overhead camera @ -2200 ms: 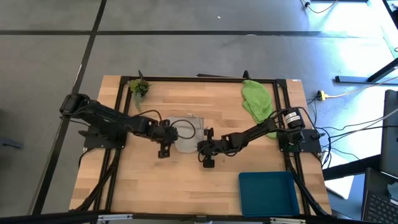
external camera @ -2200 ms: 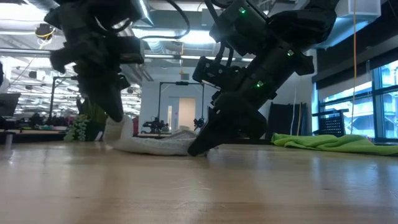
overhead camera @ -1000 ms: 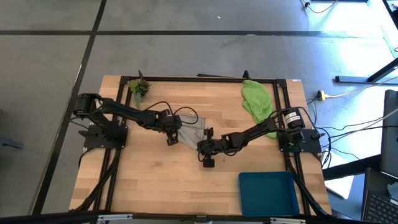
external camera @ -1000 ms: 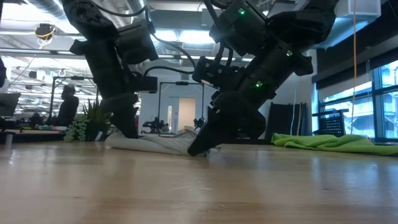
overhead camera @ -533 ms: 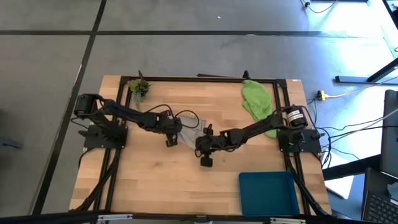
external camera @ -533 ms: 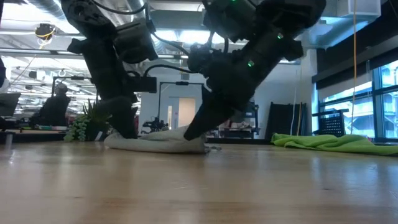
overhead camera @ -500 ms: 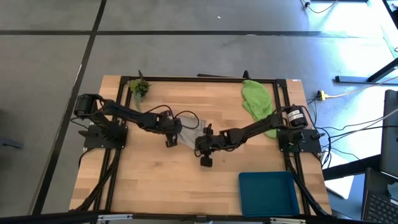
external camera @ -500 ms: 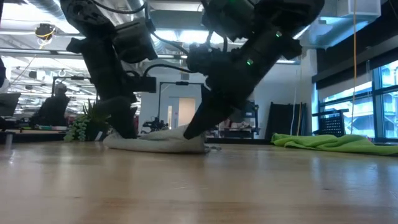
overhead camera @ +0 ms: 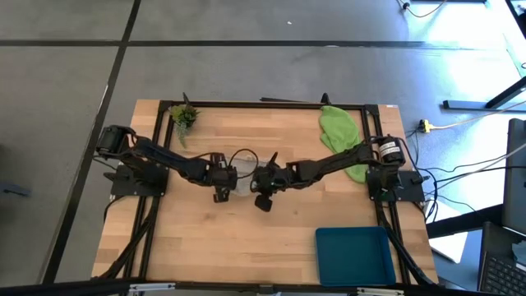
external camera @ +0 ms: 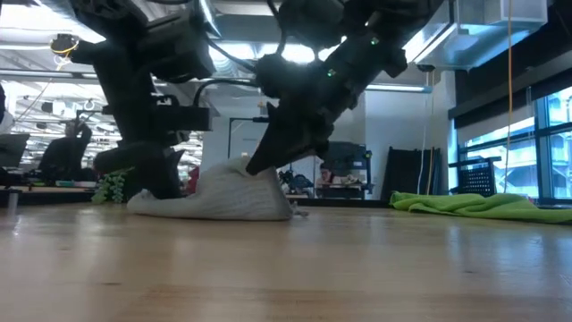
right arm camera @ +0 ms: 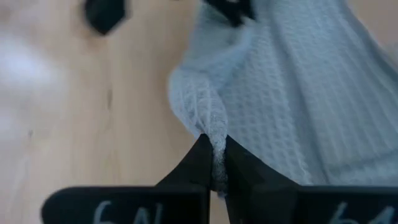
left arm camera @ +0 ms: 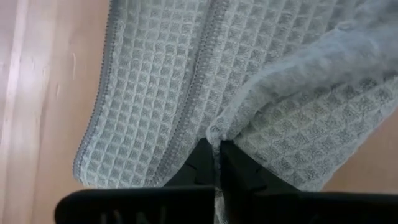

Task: Roll microfiber towels into tight, uniform cylinder then place into a basket
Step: Roll the gray towel

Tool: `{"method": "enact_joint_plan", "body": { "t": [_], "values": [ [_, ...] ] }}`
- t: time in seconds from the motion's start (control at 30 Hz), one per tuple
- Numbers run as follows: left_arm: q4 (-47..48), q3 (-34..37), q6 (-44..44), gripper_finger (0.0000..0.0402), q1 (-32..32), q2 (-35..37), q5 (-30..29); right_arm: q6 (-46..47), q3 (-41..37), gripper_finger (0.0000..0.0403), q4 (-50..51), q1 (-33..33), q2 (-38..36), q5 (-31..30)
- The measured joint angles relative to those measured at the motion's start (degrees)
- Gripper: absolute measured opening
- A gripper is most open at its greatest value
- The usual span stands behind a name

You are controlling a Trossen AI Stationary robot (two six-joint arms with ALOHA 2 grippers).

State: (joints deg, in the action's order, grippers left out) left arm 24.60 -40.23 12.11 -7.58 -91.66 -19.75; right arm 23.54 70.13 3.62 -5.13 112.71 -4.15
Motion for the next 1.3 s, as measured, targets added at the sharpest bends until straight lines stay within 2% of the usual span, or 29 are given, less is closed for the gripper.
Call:
{"method": "enact_joint_plan", "body": {
  "t": [0.43,0.73,1.07,1.3],
  "values": [
    [0.4,0.0,0.4,0.0,-1.2,0.0,-0.6,1.3,-0.2,0.0021,4.4,3.5,1.2,-4.9],
    [0.4,0.0,-0.7,0.0,-1.2,0.2,-0.6,0.4,-0.2,0.0021,4.2,5.0,4.0,-5.3],
    [3.2,0.7,0.0,0.0,-3.6,6.8,1.8,0.1,-0.2,0.0021,4.8,5.0,4.1,-5.3],
    [6.5,0.5,4.4,0.0,-6.3,8.5,-2.1,0.0,-0.2,0.0021,5.2,5.0,4.1,-5.3]
  ]
}}
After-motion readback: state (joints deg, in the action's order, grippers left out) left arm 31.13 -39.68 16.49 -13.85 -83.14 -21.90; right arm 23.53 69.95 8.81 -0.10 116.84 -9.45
